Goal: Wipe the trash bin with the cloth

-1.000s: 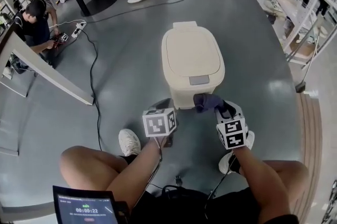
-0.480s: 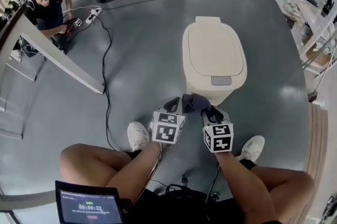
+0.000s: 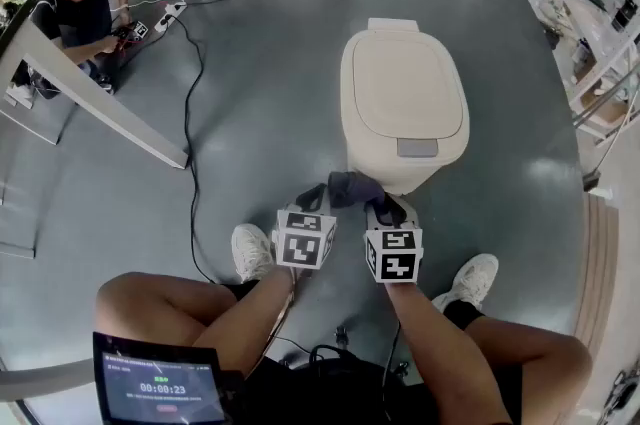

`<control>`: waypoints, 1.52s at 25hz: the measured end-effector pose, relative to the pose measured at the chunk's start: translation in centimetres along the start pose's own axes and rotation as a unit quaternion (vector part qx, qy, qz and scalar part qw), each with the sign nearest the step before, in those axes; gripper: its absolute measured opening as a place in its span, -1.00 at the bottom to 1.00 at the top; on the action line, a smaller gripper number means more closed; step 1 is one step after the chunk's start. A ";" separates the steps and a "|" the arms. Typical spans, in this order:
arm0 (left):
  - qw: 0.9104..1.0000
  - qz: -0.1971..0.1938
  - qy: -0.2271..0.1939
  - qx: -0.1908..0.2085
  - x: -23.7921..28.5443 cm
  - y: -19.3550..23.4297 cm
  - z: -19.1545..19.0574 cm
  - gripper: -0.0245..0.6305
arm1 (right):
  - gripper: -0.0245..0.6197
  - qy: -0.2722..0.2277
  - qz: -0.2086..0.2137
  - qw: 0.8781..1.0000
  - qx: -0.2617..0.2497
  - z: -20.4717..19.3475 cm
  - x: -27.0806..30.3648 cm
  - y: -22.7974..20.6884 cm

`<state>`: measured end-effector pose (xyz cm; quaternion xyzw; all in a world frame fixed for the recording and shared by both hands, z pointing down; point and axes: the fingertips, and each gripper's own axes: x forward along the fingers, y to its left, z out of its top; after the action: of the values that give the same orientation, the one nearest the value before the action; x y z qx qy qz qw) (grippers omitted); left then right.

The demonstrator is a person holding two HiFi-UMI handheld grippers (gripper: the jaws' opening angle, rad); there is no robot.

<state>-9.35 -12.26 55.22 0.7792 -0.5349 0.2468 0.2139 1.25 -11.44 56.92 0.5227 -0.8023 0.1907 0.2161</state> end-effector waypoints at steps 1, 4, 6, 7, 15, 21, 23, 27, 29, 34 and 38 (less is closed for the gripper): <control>1.000 -0.007 -0.003 0.002 0.0 -0.5 0.1 -0.93 | -0.57 0.000 -0.001 1.000 0.002 0.0 -0.2 -0.3; 1.000 -0.023 -0.009 -0.002 0.0 -1.8 0.6 -0.93 | -0.57 0.000 -0.007 1.000 0.003 -0.1 -0.8 -1.4; 0.999 -0.033 -0.007 -0.007 0.2 -2.7 0.5 -0.93 | -0.57 0.001 -0.015 1.000 0.001 -0.3 -1.3 -2.4; 0.999 -0.037 -0.004 -0.010 0.3 -3.0 0.5 -0.93 | -0.57 0.002 -0.020 1.000 -0.003 -0.4 -1.4 -2.9; 0.999 -0.049 0.010 0.000 1.4 -5.2 0.1 -0.93 | -0.57 0.009 -0.048 0.999 -0.009 -1.2 -2.6 -6.9; 0.998 -0.059 0.015 0.004 2.4 -6.6 0.0 -0.93 | -0.57 0.006 -0.059 0.998 0.002 -1.7 -2.7 -8.7; 0.998 -0.065 0.017 0.009 2.4 -7.1 0.2 -0.93 | -0.57 0.006 -0.068 0.998 0.011 -1.7 -2.9 -9.4; 0.997 -0.075 0.025 0.011 3.2 -8.0 -0.4 -0.93 | -0.57 0.009 -0.087 0.996 0.019 -2.6 -3.1 -11.1; 0.997 -0.078 0.027 0.011 3.6 -8.2 -0.6 -0.93 | -0.57 0.012 -0.093 0.995 0.019 -3.0 -3.1 -12.0; 0.996 -0.087 0.032 0.014 4.6 -8.9 -0.7 -0.93 | -0.57 0.016 -0.115 0.993 0.024 -3.3 -3.1 -14.2; 0.995 -0.090 0.042 0.024 5.3 -9.5 -0.6 -0.93 | -0.57 0.018 -0.128 0.991 0.030 -3.3 -3.2 -15.6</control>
<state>1.10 -12.52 58.30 0.8177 -0.4475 0.2721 0.2389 17.27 -13.18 59.15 0.6238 -0.7188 0.1947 0.2371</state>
